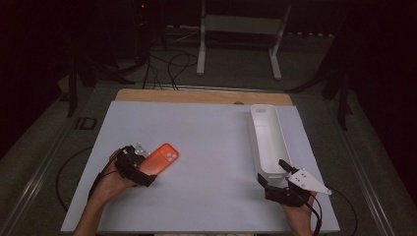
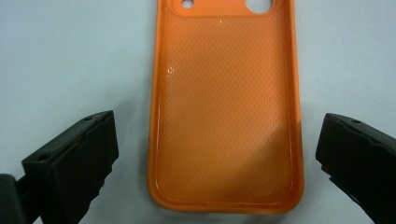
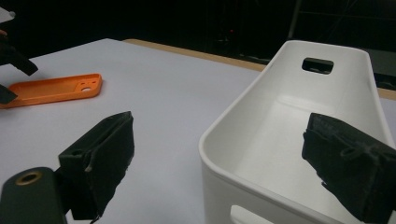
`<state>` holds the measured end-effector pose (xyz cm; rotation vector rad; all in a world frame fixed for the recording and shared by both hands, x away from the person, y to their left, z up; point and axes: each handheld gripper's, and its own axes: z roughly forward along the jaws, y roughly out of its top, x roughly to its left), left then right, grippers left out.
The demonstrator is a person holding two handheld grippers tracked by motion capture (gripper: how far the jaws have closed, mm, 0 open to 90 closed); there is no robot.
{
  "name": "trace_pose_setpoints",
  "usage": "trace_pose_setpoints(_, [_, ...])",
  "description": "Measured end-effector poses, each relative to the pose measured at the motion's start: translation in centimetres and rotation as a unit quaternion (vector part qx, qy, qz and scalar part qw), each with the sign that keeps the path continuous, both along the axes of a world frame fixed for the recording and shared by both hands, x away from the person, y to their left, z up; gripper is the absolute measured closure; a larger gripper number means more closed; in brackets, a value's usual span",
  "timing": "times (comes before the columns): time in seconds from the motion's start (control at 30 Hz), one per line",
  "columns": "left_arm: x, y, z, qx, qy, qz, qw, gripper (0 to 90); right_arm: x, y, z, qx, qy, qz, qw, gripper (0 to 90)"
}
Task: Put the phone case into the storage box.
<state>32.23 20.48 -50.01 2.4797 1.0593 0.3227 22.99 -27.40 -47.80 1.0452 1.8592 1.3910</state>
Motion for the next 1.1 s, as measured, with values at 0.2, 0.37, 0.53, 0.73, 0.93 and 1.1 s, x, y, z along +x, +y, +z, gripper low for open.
trace_pose_setpoints(0.2, [0.1,-0.1,-0.3,0.001,0.006,-0.001,1.0000,0.1,0.0,0.0,0.0,0.000,-0.001,-0.001,1.0000,9.2])
trace_pose_setpoints(0.37, [0.2,-0.3,-0.6,0.006,0.011,-0.004,0.9999,0.1,0.0,-0.1,0.0,0.000,-0.001,-0.002,1.0000,9.2])
trace_pose_setpoints(0.53, [0.2,-0.3,-0.8,0.011,0.022,-0.008,0.9997,0.1,0.0,0.0,0.0,0.000,-0.001,-0.001,1.0000,9.2])
trace_pose_setpoints(0.73, [0.2,-0.2,-0.9,0.010,0.027,-0.007,0.9996,0.2,0.0,-0.1,0.0,0.001,0.000,-0.003,1.0000,9.2])
trace_pose_setpoints(0.93, [0.3,0.0,-1.1,-0.002,0.038,-0.004,0.9993,2.4,0.0,0.0,0.0,0.000,-0.001,-0.002,1.0000,9.2])
trace_pose_setpoints(1.1, [0.2,0.0,-1.0,-0.004,0.039,-0.005,0.9992,5.3,0.0,0.0,0.0,0.000,0.000,-0.002,1.0000,9.2])
